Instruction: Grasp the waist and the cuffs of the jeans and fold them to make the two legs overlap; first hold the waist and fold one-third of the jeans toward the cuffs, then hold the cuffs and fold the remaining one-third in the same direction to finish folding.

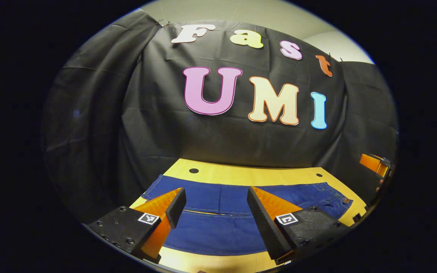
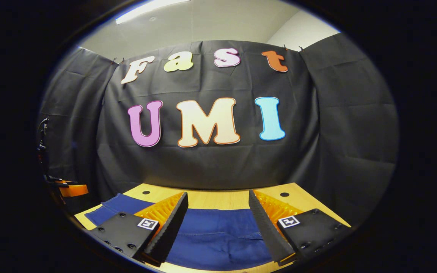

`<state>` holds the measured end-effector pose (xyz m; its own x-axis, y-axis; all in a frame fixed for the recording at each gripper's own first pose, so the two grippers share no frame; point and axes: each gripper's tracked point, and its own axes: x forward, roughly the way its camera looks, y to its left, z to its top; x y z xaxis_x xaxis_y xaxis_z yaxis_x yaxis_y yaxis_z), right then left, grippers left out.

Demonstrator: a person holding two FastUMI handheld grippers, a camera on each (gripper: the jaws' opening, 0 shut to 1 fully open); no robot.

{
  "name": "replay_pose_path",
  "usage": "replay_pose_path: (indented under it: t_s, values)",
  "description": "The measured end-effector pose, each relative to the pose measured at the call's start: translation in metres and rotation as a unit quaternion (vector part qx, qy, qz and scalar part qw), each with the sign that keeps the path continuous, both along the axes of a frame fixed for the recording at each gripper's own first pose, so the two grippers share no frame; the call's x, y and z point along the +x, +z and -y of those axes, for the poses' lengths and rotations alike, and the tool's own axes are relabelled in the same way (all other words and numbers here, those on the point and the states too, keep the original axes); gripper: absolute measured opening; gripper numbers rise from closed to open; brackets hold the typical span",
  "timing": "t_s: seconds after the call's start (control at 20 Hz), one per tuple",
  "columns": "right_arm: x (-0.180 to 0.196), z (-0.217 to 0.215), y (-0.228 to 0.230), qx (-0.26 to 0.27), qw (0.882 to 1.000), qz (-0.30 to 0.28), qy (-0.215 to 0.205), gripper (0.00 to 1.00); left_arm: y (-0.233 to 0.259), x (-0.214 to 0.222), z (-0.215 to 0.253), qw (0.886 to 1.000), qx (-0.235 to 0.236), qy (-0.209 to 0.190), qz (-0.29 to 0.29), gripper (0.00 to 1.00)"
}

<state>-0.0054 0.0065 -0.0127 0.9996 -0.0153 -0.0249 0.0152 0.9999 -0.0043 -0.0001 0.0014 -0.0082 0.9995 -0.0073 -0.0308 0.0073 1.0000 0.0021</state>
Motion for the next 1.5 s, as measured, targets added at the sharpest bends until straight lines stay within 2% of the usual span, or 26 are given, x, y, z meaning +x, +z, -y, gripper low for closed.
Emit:
replay_pose_path:
  t_s: [0.3, 0.35, 0.6, 0.8, 0.9, 1.0, 1.15, 1.35, 1.5]
  values:
    - [-0.004, -0.006, -0.006, -0.008, 1.0, -0.009, 0.0, 0.99, -0.009, 0.0, -0.004, 1.0, -0.007, -0.006, -0.007, 0.94]
    - [-0.004, -0.006, -0.007, -0.009, 1.0, -0.012, -0.001, 0.98, -0.014, 0.001, -0.007, 1.0, -0.008, -0.008, -0.011, 0.96]
    - [-0.008, -0.008, -0.024, -0.017, 0.999, -0.035, -0.005, 0.99, -0.06, 0.001, -0.036, 0.997, 0.012, -0.026, -0.068, 0.96]
    - [-0.018, -0.012, -0.046, -0.017, 0.998, -0.068, 0.001, 0.99, -0.098, -0.001, -0.059, 0.989, 0.046, -0.058, -0.124, 0.94]
    - [-0.023, -0.01, -0.059, -0.033, 0.995, -0.089, 0.002, 0.99, -0.12, -0.005, -0.068, 0.978, 0.083, -0.092, -0.168, 0.96]
    - [-0.029, -0.01, -0.068, -0.05, 0.993, -0.104, 0.005, 0.99, -0.144, -0.013, -0.077, 0.959, 0.123, -0.129, -0.219, 0.96]
    - [-0.035, -0.014, -0.087, -0.064, 0.989, -0.13, 0.017, 0.99, -0.171, -0.028, -0.084, 0.915, 0.2, -0.197, -0.288, 0.97]
    - [-0.045, -0.019, -0.105, -0.082, 0.983, -0.16, 0.029, 0.99, -0.202, -0.039, -0.104, 0.841, 0.294, -0.267, -0.367, 0.97]
    - [-0.048, -0.02, -0.111, -0.089, 0.981, -0.167, 0.029, 0.99, -0.222, -0.038, -0.132, 0.788, 0.356, -0.285, -0.414, 0.96]
